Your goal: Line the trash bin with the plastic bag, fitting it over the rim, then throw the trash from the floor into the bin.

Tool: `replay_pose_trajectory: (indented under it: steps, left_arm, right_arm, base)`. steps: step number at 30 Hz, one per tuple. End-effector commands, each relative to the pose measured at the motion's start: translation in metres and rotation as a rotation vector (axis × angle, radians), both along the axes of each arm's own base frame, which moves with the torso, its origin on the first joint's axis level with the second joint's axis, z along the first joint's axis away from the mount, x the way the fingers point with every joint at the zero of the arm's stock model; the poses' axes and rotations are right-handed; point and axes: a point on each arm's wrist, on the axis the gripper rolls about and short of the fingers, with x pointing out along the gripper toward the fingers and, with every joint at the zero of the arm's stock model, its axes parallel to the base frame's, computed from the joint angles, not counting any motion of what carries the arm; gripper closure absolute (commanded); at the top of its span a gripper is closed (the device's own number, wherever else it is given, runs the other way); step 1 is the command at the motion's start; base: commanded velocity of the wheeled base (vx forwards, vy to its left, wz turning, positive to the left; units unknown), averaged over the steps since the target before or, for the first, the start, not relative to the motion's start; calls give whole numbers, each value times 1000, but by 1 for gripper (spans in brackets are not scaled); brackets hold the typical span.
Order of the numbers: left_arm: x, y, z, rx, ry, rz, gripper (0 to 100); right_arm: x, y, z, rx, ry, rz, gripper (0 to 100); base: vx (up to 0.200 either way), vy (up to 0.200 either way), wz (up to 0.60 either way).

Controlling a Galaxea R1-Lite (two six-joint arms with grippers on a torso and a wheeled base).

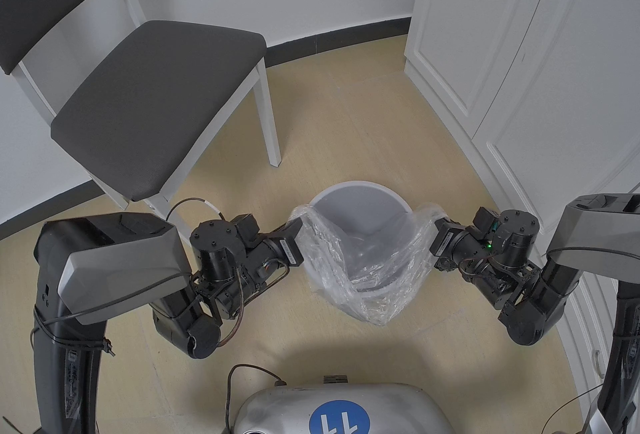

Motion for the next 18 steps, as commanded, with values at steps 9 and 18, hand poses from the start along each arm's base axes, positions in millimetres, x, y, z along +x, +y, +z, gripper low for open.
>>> replay_pose_trajectory:
  steps: [9,18]
  left_arm:
    - [-25,26,-23,215,70,141,100]
    - [-49,26,-38,330,127,193,100]
  right_arm:
    - [-15,-28,-10,-204,31,-19,100]
    - [-15,-34,-38,-349,100,-16,100]
  base:
    - [0,0,0]
    - [0,0,0]
